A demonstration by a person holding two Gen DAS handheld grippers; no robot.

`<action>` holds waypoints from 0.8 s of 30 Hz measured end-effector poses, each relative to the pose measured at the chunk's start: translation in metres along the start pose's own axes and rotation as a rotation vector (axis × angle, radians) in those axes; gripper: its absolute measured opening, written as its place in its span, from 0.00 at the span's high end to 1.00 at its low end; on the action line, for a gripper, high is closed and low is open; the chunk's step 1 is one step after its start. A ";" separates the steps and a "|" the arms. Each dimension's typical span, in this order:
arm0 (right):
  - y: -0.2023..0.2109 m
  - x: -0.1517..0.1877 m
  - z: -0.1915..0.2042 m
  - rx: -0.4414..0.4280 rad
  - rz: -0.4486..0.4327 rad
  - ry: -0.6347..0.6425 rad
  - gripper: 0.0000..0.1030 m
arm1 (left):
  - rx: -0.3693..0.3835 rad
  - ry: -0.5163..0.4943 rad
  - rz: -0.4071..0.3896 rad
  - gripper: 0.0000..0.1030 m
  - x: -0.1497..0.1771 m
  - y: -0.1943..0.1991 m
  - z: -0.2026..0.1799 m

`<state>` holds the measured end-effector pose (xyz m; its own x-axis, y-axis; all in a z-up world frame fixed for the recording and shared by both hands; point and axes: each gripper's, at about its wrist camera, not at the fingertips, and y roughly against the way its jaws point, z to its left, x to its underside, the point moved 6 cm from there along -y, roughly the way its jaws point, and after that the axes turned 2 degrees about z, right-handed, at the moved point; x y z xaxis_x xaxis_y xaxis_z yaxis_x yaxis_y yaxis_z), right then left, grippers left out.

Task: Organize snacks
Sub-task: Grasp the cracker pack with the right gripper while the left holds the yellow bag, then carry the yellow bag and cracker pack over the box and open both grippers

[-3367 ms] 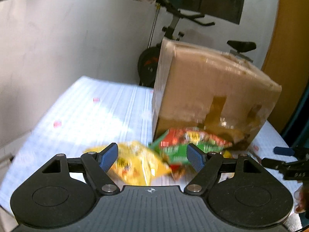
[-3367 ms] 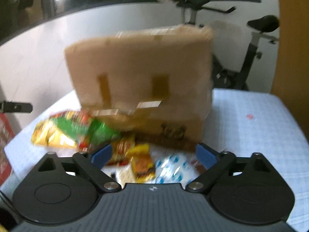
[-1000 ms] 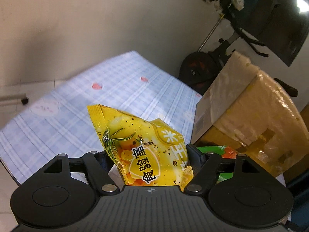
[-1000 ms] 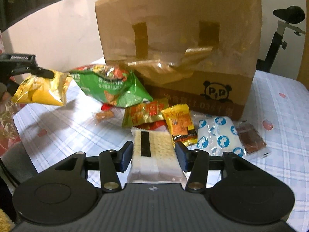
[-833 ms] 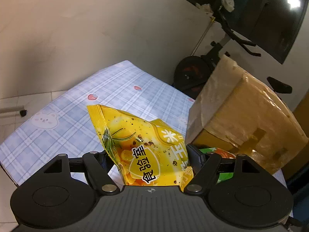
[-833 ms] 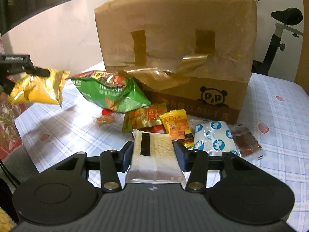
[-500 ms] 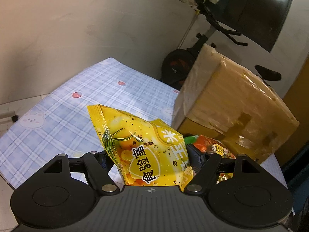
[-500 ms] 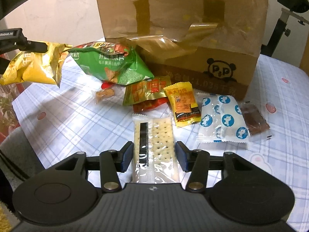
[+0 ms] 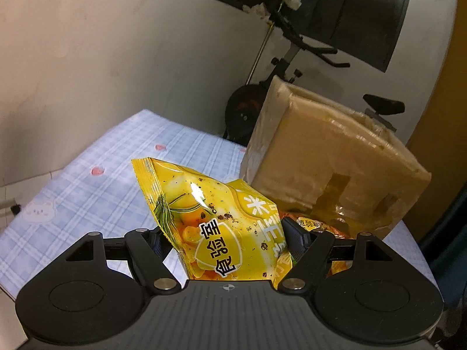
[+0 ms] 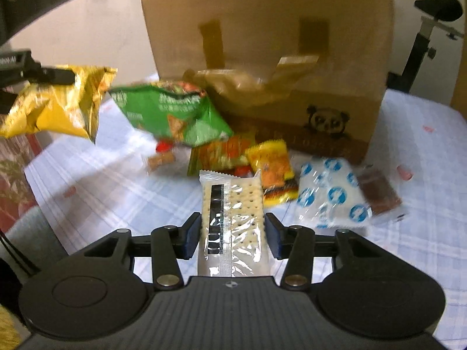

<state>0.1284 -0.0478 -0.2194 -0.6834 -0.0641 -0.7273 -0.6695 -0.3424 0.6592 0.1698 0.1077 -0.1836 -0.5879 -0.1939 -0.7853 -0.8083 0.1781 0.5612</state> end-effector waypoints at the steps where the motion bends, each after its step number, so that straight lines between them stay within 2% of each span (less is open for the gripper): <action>1: 0.006 -0.003 -0.001 0.000 -0.018 -0.011 0.53 | 0.002 -0.004 -0.010 0.25 -0.002 0.002 -0.002; 11: 0.059 -0.049 -0.019 0.034 -0.197 -0.048 0.53 | 0.005 -0.037 -0.104 0.25 -0.033 0.022 -0.012; 19: 0.100 -0.110 -0.031 0.066 -0.348 -0.014 0.53 | 0.088 -0.094 -0.183 0.25 -0.079 0.027 -0.047; 24: 0.113 -0.151 -0.038 0.074 -0.395 0.017 0.53 | 0.142 -0.129 -0.187 0.25 -0.108 0.015 -0.078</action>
<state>0.1671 -0.1125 -0.0417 -0.3649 0.0427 -0.9301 -0.8991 -0.2756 0.3401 0.2190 0.0557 -0.0703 -0.4125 -0.1130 -0.9039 -0.8847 0.2860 0.3680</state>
